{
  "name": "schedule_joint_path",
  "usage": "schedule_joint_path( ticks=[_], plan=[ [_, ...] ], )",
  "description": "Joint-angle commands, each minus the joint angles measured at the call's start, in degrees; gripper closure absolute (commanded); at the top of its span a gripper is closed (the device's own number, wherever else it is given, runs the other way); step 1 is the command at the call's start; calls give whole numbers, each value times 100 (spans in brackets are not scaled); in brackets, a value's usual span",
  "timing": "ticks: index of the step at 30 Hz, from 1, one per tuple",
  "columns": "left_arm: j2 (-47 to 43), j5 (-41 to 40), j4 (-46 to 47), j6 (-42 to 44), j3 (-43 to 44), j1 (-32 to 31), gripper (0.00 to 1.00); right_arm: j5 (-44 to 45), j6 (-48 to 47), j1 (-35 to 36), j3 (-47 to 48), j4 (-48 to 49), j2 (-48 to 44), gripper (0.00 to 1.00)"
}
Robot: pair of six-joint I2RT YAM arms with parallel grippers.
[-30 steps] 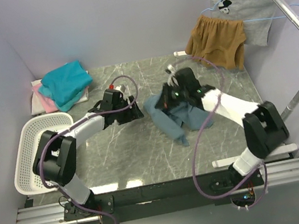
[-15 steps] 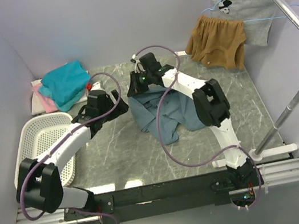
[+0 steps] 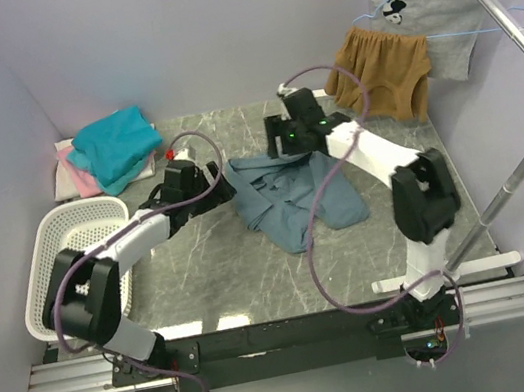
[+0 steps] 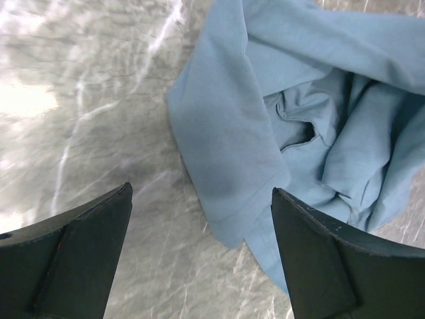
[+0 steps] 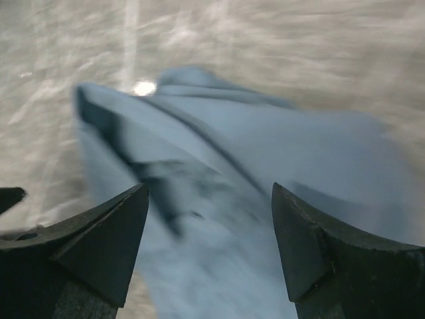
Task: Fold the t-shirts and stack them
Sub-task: Flatten out the tshirt
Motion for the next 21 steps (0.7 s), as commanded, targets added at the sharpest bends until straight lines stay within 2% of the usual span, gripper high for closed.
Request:
schedule_joint_path(
  ticks=[1, 7, 10, 21],
  plan=[
    [359, 419, 772, -105, 35, -6, 9, 1599, -589, 26, -899, 93, -1022, 19],
    [1053, 788, 1194, -237, 360, -14, 10, 2285, -818, 17, -1718, 119, -1532, 18],
    [1326, 973, 1519, -316, 509, -41, 10, 2015, -792, 17, -1920, 198, -1489, 18],
    [1835, 1088, 1590, -254, 923, -313, 12, 2286, -484, -36, -1816, 5, -909, 18]
  ],
)
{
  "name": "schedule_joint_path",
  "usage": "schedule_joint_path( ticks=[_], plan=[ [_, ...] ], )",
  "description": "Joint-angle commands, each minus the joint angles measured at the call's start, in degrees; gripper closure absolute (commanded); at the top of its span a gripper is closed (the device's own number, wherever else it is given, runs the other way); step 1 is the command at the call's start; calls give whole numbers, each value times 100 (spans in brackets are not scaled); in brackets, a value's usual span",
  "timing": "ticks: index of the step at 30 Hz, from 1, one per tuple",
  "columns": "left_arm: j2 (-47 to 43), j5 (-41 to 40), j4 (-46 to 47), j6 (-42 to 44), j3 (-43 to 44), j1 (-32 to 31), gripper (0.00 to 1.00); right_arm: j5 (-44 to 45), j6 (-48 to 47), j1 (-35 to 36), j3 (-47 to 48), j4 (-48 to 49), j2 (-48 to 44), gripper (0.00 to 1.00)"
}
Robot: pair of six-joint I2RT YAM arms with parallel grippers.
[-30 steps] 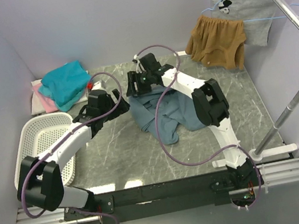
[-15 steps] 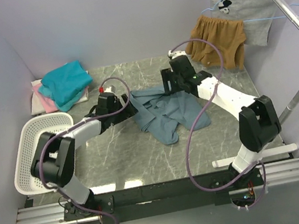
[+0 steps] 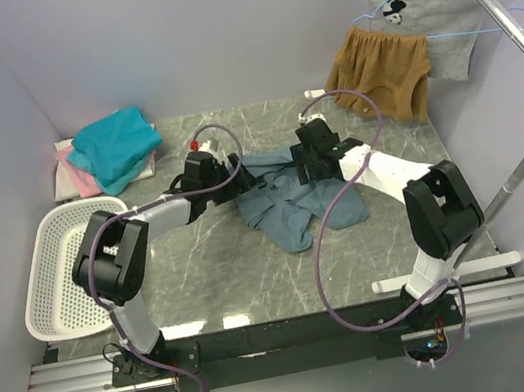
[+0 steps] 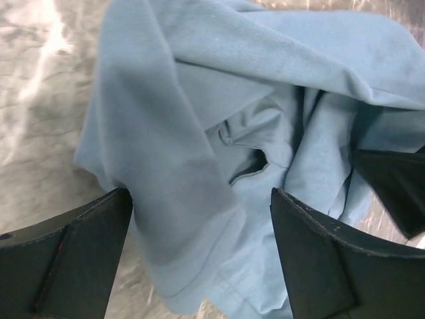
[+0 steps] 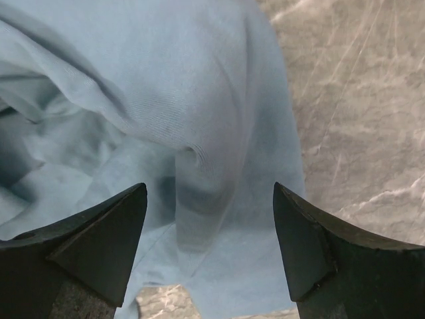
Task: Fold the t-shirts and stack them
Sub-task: Flatten out the tshirt
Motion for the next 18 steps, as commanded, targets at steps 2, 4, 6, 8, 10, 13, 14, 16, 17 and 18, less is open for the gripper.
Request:
schedule_joint_path(
  ticks=[2, 4, 6, 8, 10, 13, 14, 16, 17, 18],
  plan=[
    [310, 135, 312, -60, 257, -164, 13, 210, 108, -36, 224, -69, 302, 18],
    [407, 91, 225, -52, 353, -226, 19, 209, 143, -45, 303, -104, 373, 19],
    [513, 3, 137, -8, 449, -296, 30, 175, 161, -80, 338, -87, 435, 22],
    [618, -154, -117, 36, 546, -314, 63, 87, 178, -106, 364, -78, 435, 34],
    [610, -383, -355, 63, 696, -323, 99, -1, 126, -124, 347, -17, 313, 58],
    [234, -901, -680, 316, 722, -305, 99, 191, 134, -133, 172, 159, -90, 100],
    [93, -1129, -786, 396, 749, -297, 99, 227, 126, -124, 145, 168, -232, 100],
    [-397, -1148, -1137, 563, 810, -244, 99, 218, 91, -133, 31, 159, -748, 100],
    [-584, -1148, -1234, 590, 810, -166, 99, 140, 90, -124, 4, 133, -969, 100],
    [-768, -1122, -1453, 616, 854, -113, 99, 52, 99, -124, -48, 107, -1189, 100]
  ],
)
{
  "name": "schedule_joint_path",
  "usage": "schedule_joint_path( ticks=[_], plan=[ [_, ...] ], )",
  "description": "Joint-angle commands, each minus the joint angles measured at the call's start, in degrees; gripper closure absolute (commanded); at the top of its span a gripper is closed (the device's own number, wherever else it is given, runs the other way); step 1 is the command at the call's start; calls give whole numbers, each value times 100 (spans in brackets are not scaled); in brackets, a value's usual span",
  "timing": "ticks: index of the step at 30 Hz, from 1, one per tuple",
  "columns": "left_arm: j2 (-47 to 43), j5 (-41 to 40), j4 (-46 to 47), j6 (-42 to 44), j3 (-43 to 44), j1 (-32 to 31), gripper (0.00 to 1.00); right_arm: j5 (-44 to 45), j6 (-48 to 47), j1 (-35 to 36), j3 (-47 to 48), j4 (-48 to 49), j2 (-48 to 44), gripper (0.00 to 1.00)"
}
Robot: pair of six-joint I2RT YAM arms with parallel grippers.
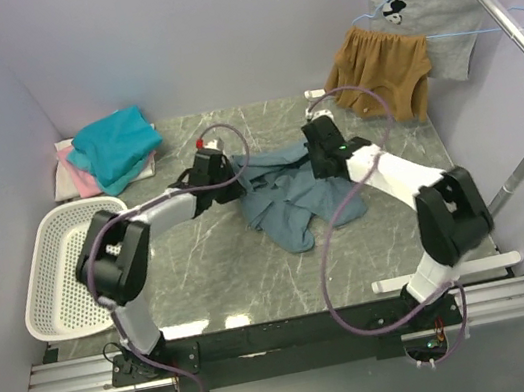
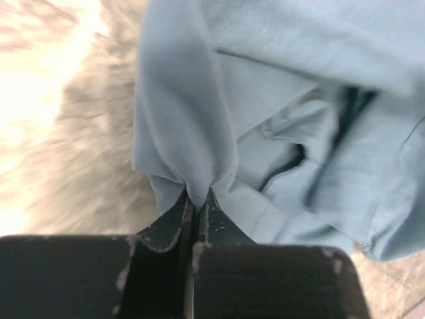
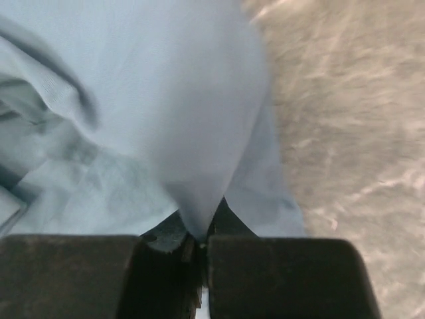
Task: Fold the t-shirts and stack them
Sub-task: Flatten out the tshirt
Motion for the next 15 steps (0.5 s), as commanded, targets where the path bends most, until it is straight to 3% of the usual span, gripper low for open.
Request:
schedule_joint_path(
  ticks=[1, 6, 15],
  plan=[
    [-1433, -301, -674, 437, 380, 211, 99, -110, -6, -23, -40, 168, -1630, 100],
    [-2402, 182, -1675, 981, 827, 370, 99, -822, 126, -15, 22, -368, -2960, 100],
    [-4738, 131, -3407, 1422, 1223, 387, 91, -2114, 135, 12, 241, -984, -5104, 97]
  ],
)
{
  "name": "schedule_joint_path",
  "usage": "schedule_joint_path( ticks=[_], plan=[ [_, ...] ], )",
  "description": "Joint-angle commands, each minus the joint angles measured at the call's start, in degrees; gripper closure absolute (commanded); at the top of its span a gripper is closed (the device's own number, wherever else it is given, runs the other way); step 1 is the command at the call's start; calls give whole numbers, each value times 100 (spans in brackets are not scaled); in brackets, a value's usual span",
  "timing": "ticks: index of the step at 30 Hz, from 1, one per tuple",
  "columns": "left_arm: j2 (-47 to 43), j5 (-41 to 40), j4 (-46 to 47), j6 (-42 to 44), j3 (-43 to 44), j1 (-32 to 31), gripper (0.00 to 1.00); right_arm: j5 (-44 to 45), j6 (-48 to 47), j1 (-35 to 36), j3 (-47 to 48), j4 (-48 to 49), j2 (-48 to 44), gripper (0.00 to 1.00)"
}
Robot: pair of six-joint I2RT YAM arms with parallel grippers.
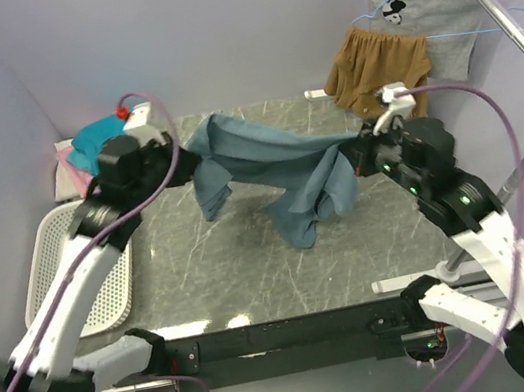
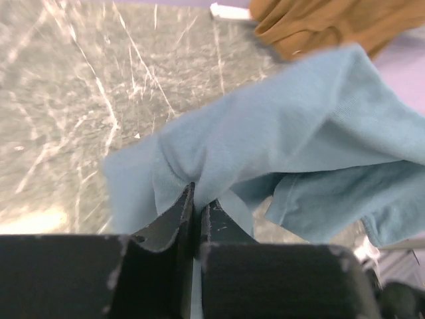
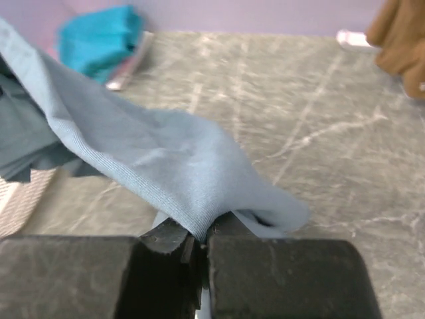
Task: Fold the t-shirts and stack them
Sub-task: Flatten out the tshirt
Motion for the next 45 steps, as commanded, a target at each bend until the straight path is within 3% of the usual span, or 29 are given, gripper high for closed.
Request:
schedule_joint_path(
  ticks=[1, 8, 14, 19, 22, 27, 29, 35, 37, 38, 39, 40, 41, 42, 44, 45],
  plan=[
    [-981, -63, -1080, 340, 469, 1, 91, -785, -24, 3, 418, -402, -661, 96],
    [-1686, -346, -2196, 226, 1838, 1, 81, -1402, -227, 3, 1366, -755, -1145, 90],
    [-1554, -205, -2813, 121, 2501, 1, 86, -1245, -315, 3, 1738, -527, -1066, 85],
    [-1256, -477, -2638, -72, 1738, 9, 93, -779, -280, -6, 1325, -53, -101, 82],
    [-1018, -338, -2174, -362, 719, 18, 99, -166, -148, -14, 1017, -34, 918, 83],
    [-414, -468, -1294, -810, -1224, 36, 99, 320, 212, -67, 920, -61, 3383, 100],
    [-166, -773, -751, -846, -1680, 71, 99, 399, 300, -93, 998, 220, 3976, 100],
    [616, -1760, 674, -1005, -2008, 272, 99, 1153, 406, -225, 1578, 854, 5182, 100],
    [1003, -1814, 1079, -1022, -1903, 561, 82, 1471, 485, -400, 1885, 836, 5490, 100],
    [1134, -1813, 1220, -1005, -1781, 650, 78, 1507, 485, -471, 1973, 827, 5560, 96],
    [1423, -1900, 1308, -935, -1710, 738, 61, 1742, 590, -524, 1992, 871, 5613, 83],
    [1591, -2058, 1370, -882, -1622, 852, 45, 1770, 564, -646, 1940, 1089, 5614, 78],
    [1784, -2234, 1231, -821, -1300, 897, 10, 1814, 529, -700, 1904, 1143, 5579, 73],
    [2169, -2409, 1039, -803, -1079, 941, 1, 1997, 538, -752, 1826, 1222, 5413, 65],
    [2453, -2875, 318, -767, -480, 1003, 1, 1973, 477, -884, 1448, 1477, 5176, 37],
    [2463, -2912, 229, -785, -435, 1003, 1, 1877, 459, -919, 1334, 1521, 4931, 32]
  ],
)
